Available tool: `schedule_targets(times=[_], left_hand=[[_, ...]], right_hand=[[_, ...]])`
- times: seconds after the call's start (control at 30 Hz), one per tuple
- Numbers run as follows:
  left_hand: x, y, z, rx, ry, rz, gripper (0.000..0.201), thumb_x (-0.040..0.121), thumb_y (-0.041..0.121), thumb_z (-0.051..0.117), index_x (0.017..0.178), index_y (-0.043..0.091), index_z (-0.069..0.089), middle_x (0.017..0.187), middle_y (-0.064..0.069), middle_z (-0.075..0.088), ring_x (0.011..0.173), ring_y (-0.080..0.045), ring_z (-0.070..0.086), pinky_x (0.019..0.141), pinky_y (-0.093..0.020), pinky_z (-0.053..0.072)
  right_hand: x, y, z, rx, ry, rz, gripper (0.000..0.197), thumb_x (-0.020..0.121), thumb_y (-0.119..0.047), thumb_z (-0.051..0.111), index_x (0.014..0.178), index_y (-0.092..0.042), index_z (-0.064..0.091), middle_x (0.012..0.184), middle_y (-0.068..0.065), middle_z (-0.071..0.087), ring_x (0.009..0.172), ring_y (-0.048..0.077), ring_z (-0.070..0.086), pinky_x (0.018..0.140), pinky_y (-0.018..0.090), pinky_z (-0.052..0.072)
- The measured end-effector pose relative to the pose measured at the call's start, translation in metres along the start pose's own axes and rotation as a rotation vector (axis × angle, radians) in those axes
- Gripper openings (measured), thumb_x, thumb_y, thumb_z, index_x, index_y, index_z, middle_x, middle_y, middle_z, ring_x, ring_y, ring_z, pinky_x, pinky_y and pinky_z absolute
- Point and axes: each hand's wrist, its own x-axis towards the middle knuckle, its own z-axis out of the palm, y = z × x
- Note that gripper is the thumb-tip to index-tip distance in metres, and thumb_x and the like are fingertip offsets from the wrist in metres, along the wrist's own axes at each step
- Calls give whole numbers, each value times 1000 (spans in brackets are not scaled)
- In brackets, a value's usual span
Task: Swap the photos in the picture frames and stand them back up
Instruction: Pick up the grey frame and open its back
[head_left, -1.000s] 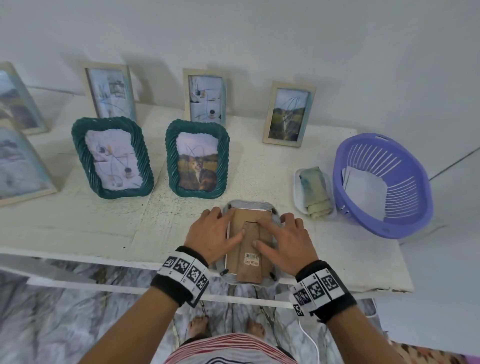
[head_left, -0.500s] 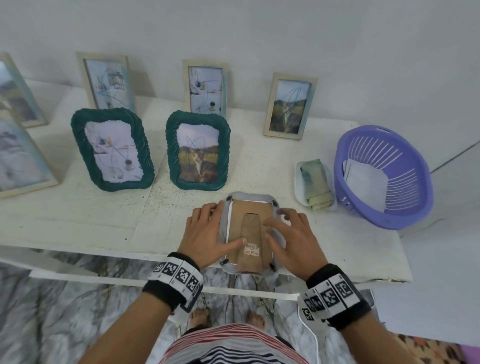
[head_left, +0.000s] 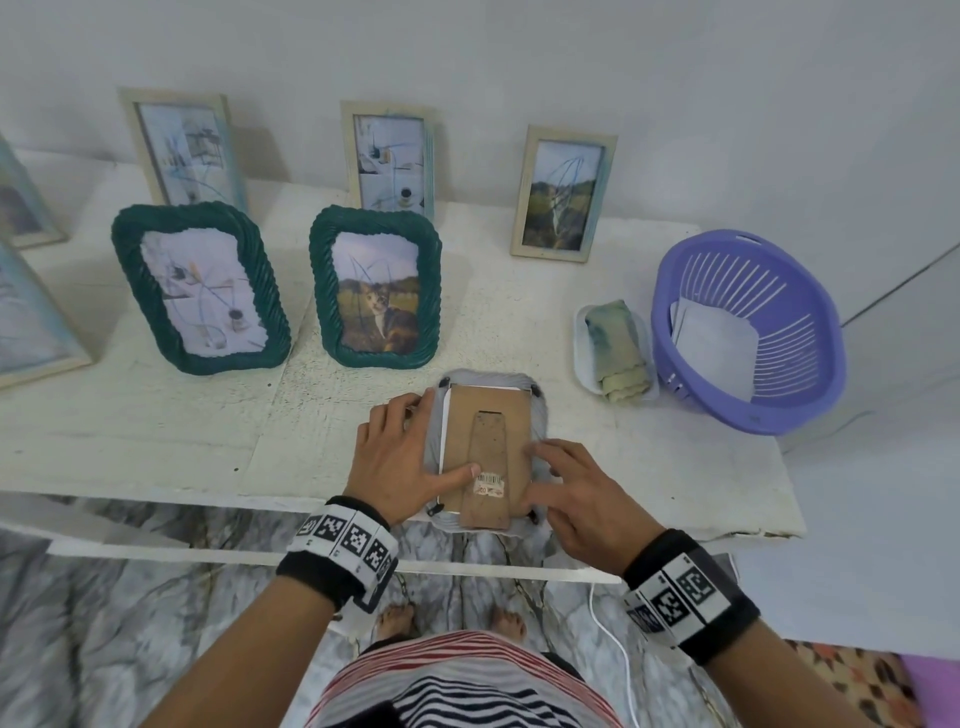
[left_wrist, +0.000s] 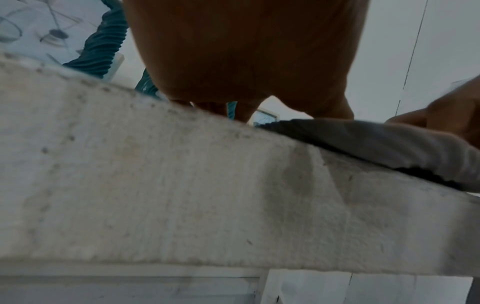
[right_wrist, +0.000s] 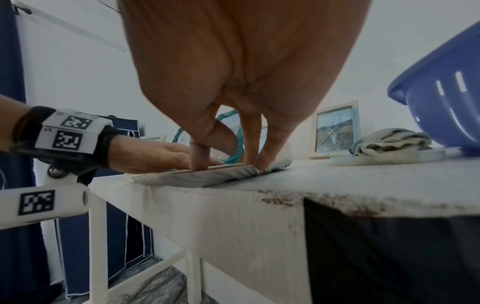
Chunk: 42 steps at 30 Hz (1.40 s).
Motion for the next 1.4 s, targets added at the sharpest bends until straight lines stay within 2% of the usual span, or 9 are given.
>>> schedule_targets(times=[0.2, 0.43, 0.6, 0.73, 0.93, 1.03, 1.17, 1.3, 1.4], left_hand=[[-1, 1, 0, -13, -6, -6, 117, 58, 93, 31, 154, 27, 16, 141, 0, 34, 125, -22, 33, 101, -38, 32], [-2, -2, 0, -43, -35, -13, 116, 59, 93, 33, 154, 29, 14, 143, 1, 30, 128, -20, 28, 104, -38, 31], [-8, -16, -8, -195, -118, 73, 123, 54, 98, 35, 154, 29, 18, 152, 7, 24, 135, -13, 16, 111, -31, 19], [-16, -32, -12, -145, -242, 154, 129, 51, 98, 38, 156, 30, 6, 161, 13, 5, 143, -5, 0, 113, -31, 6], [-19, -36, -8, -154, -239, 204, 105, 70, 82, 33, 155, 29, 2, 160, 16, -2, 143, 0, -9, 116, -30, 0], [-22, -39, -6, -119, -228, 237, 98, 76, 78, 27, 155, 27, -1, 161, 14, -5, 144, 0, -12, 116, -29, -1], [-27, -41, -5, -65, -167, 301, 86, 85, 75, 21, 156, 30, 1, 162, 14, -5, 147, -6, -9, 115, -29, 2], [-30, -42, -4, -35, -137, 331, 73, 89, 70, 17, 154, 36, 16, 163, 10, 5, 148, -9, -6, 115, -33, 5], [-30, -43, -4, -25, -120, 337, 70, 91, 68, 19, 153, 36, 21, 163, 8, 9, 149, -11, 0, 116, -35, 9]], right_hand=[[0, 0, 3, 54, 60, 23, 28, 82, -17, 35, 77, -14, 62, 128, 14, 59, 123, 37, 48, 92, 43, 52], [12, -17, 2, -8, 103, 100, 50, 80, -21, 37, 126, -24, 57, 114, 8, 56, 105, 28, 48, 79, 34, 52], [16, -21, 4, -97, 91, 145, 47, 78, -22, 38, 116, -24, 65, 110, 11, 56, 99, 31, 52, 71, 39, 55], [17, -27, 3, -105, 101, 181, 45, 78, -24, 37, 112, -25, 67, 109, 9, 56, 98, 29, 53, 65, 33, 54], [24, -35, 4, -97, 160, 223, 36, 79, -28, 41, 98, -23, 70, 97, 9, 59, 88, 30, 57, 56, 35, 53], [30, -43, 5, -166, 158, 303, 32, 83, -41, 45, 88, -21, 69, 89, 6, 60, 82, 27, 55, 62, 37, 51], [46, -65, 2, -266, 101, 469, 60, 73, -68, 47, 76, -10, 61, 74, 8, 60, 70, 28, 54, 58, 34, 43], [55, -76, 10, -241, 106, 536, 67, 68, -70, 59, 84, -5, 62, 83, 10, 58, 76, 27, 55, 56, 31, 45], [58, -77, 11, -144, 121, 610, 61, 77, -60, 56, 102, -5, 56, 104, 10, 51, 97, 27, 49, 70, 30, 43]])
